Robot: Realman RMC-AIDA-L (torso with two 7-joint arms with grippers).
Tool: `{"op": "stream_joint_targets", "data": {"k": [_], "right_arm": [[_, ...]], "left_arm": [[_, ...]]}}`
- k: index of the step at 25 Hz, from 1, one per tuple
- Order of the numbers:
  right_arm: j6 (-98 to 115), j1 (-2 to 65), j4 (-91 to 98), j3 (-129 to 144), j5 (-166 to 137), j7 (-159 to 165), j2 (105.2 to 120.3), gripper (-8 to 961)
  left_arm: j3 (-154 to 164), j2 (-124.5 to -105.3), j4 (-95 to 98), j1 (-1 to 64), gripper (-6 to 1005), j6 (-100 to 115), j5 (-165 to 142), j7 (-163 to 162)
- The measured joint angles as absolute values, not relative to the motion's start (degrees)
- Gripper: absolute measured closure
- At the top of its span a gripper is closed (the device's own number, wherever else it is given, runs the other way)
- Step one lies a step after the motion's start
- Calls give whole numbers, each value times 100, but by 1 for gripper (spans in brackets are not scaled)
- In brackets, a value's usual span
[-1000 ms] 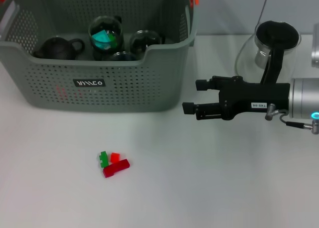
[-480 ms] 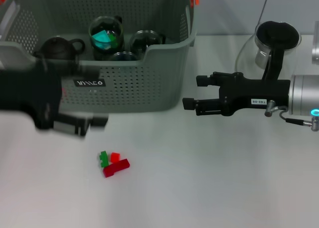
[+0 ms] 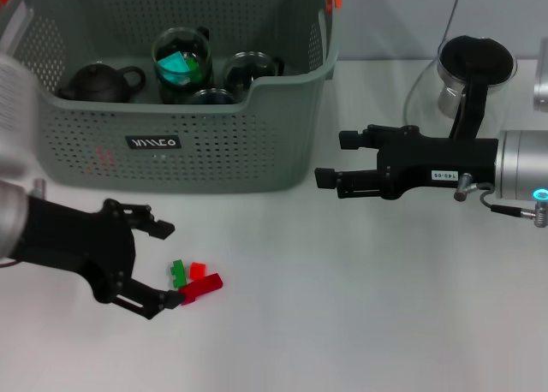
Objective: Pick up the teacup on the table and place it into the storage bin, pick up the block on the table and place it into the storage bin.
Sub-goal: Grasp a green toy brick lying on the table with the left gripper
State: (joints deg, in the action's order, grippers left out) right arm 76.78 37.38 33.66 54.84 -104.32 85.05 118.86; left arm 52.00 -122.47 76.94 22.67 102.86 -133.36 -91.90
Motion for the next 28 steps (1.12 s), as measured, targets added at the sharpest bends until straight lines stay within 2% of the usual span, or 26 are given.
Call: {"op": "stream_joint_targets", "data": {"k": [6, 28], "right_arm": [[7664, 3703, 3349, 5470, -10432, 8483, 11907, 38], [7664, 3721, 3362, 5442, -10432, 8496, 11936, 39]], "left_arm": [[5880, -12400, 7394, 2267, 49, 9083, -14017, -9136], [6235, -12418, 6750, 2320, 51, 8017, -14362, -9002]]}}
